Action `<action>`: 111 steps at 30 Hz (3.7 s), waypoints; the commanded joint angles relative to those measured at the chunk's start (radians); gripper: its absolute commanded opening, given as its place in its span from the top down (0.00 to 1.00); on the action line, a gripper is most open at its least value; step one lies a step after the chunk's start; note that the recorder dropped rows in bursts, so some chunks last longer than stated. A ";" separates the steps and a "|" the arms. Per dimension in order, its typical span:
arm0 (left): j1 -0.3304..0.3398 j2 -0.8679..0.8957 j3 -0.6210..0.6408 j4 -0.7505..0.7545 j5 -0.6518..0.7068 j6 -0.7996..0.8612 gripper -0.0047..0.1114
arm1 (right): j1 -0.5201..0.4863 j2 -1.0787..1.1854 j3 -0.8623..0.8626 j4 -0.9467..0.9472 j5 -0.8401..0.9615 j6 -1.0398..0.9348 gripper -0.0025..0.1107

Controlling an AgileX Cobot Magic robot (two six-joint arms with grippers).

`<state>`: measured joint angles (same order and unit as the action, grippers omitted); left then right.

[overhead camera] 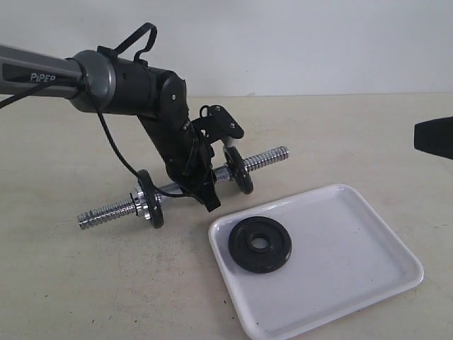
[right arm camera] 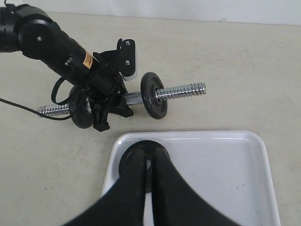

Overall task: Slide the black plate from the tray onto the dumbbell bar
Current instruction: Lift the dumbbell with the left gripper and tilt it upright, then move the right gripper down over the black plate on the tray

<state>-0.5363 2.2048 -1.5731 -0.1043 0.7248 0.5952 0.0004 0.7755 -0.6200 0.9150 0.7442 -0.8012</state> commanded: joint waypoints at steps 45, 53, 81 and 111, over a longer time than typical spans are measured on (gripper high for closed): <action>0.003 -0.381 0.206 0.090 0.151 -0.016 0.92 | 0.000 -0.006 0.003 -0.001 -0.006 -0.020 0.98; 0.003 -0.444 0.301 0.085 0.132 -0.025 0.92 | 0.000 -0.006 0.003 -0.001 0.011 -0.045 0.98; 0.003 -0.731 0.649 0.006 -0.086 -0.109 0.92 | 0.000 -0.006 0.003 -0.007 0.037 -0.077 0.98; 0.003 -0.733 0.810 -0.124 -0.419 -0.108 0.92 | 0.000 -0.006 0.003 -0.007 0.041 -0.077 0.98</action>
<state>-0.5344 1.5174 -0.7363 -0.1954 0.4707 0.4911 0.0004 0.7755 -0.6200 0.9114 0.7805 -0.8729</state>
